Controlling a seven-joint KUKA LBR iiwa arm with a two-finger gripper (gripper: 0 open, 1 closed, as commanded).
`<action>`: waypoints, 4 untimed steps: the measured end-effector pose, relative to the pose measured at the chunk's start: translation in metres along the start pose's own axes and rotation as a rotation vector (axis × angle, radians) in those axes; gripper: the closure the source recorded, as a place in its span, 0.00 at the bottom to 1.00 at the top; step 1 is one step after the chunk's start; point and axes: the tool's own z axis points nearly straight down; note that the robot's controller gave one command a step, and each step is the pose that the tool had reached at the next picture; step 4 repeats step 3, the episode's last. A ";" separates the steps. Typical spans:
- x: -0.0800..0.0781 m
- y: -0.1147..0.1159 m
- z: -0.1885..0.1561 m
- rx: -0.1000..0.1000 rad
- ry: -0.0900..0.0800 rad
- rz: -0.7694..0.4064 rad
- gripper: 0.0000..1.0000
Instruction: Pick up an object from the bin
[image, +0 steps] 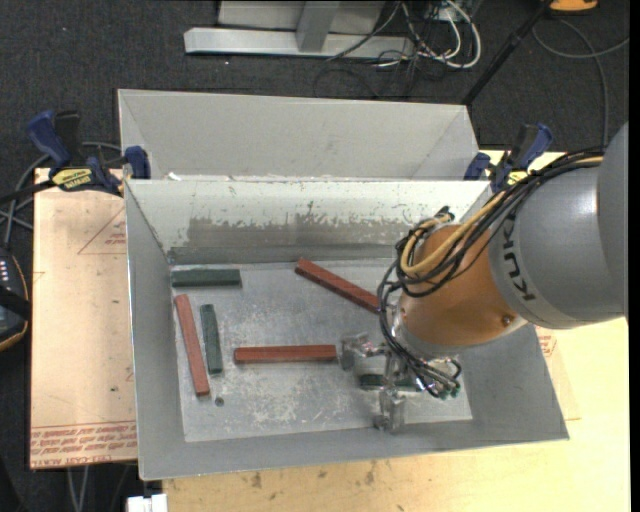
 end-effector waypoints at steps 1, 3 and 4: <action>0.004 -0.082 0.001 0.004 0.007 0.091 0.00; 0.019 -0.092 -0.164 0.003 0.003 -0.263 1.00; 0.019 -0.092 -0.164 0.003 0.003 -0.263 1.00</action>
Offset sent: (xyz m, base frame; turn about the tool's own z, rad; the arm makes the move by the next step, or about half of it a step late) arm 0.0201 -0.0740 -0.0012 0.0808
